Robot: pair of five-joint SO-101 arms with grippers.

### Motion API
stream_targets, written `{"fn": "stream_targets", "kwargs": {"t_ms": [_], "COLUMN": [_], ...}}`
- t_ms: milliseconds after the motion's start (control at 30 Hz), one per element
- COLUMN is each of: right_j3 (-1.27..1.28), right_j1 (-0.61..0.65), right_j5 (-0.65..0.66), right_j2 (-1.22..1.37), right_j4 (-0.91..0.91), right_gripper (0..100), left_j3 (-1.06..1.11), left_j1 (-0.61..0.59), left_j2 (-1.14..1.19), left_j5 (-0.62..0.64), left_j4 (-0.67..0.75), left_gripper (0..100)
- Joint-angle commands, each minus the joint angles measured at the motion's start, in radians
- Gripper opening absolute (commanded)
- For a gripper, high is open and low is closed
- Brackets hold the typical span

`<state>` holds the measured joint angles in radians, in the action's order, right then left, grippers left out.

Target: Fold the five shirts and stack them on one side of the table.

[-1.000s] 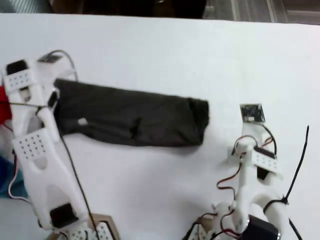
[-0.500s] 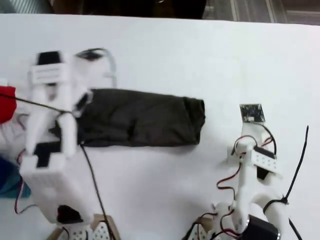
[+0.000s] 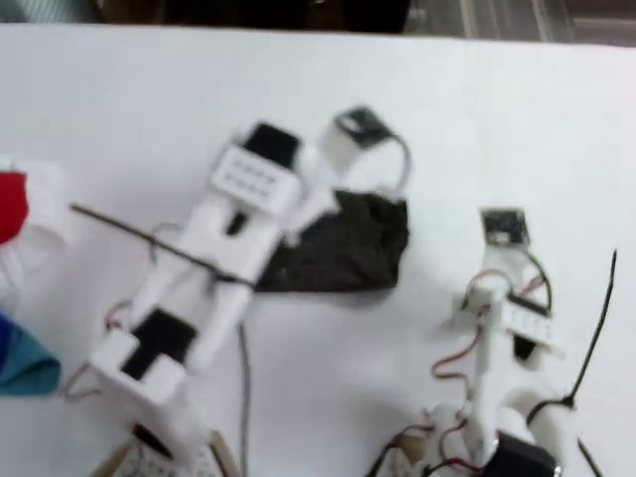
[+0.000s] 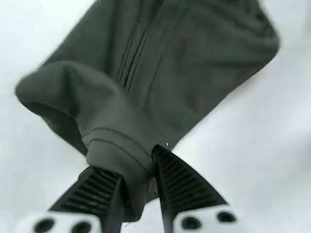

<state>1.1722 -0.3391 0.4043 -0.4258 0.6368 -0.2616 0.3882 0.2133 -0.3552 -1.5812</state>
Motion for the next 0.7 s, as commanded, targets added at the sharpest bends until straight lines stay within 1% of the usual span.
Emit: {"fn": "stream_targets", "kwargs": {"t_ms": [0,133,200,467,667], "right_j3": [-0.005,-0.005,-0.005,-0.005,-0.005], "right_j1": [-0.012,-0.012,-0.012,-0.007,-0.004], "right_j5": [-0.015,-0.015,-0.015,-0.015,-0.015], "right_j2": [-0.044,-0.044,-0.044,-0.044,-0.044], "right_j4": [-0.012,-0.013,-0.013,-0.013,-0.013], "right_gripper": [18.0,18.0,18.0,18.0,18.0], "left_j3": [-0.027,-0.051,-0.090,-0.374,-0.585], "left_j1": [0.055,0.069,0.083,0.147,0.153], "left_j2": [-0.043,0.040,0.092,0.287,0.445], "left_j5": [0.060,0.092,0.092,0.094,0.153], "left_j4": [0.094,0.170,0.173,0.091,0.014], "left_gripper": [2,2,2,2,2]}}
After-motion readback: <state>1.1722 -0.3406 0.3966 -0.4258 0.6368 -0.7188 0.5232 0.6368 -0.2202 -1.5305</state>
